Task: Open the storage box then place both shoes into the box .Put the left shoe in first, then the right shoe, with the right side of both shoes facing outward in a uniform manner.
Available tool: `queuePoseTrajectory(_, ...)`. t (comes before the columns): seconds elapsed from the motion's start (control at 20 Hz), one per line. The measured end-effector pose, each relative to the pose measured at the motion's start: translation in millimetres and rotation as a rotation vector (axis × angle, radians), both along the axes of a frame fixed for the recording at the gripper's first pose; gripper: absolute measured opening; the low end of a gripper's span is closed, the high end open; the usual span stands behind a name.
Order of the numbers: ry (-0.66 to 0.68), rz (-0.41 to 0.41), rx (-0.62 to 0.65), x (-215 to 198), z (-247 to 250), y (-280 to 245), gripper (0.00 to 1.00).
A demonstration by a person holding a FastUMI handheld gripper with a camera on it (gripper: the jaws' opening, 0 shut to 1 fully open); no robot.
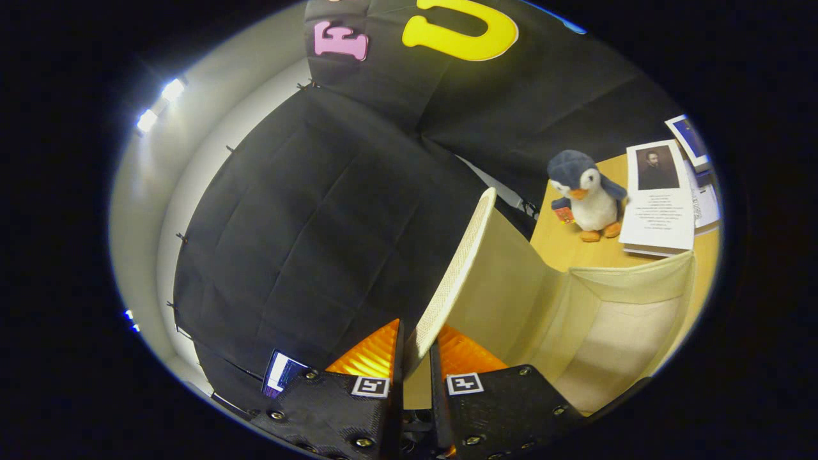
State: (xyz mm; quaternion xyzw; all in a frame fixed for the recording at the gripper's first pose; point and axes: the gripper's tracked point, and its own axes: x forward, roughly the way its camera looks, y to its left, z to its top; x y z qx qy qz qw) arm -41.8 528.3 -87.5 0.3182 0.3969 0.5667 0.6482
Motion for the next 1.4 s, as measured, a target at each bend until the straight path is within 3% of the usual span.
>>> queuePoseTrajectory(0.2,-0.006,0.024,-0.045,-9.6,-7.1,38.4,0.22)
queuePoseTrajectory(0.25,-0.017,0.027,-0.078,-9.4,-15.9,48.8,0.28)
queuePoseTrajectory(0.4,-0.033,0.041,-0.145,-15.3,-31.7,56.6,0.75)
queuePoseTrajectory(0.55,-0.032,0.038,-0.168,-11.3,-36.3,43.9,0.78)
queuePoseTrajectory(0.7,-0.072,0.010,-0.171,2.1,-32.3,25.7,0.96)
queuePoseTrajectory(1.1,-0.183,-0.017,-0.153,15.4,-1.7,20.1,0.97)
queuePoseTrajectory(1.25,-0.238,-0.037,-0.185,21.3,-8.4,-14.8,0.96)
queuePoseTrajectory(1.4,-0.278,-0.111,-0.262,38.9,-37.3,-76.5,0.96)
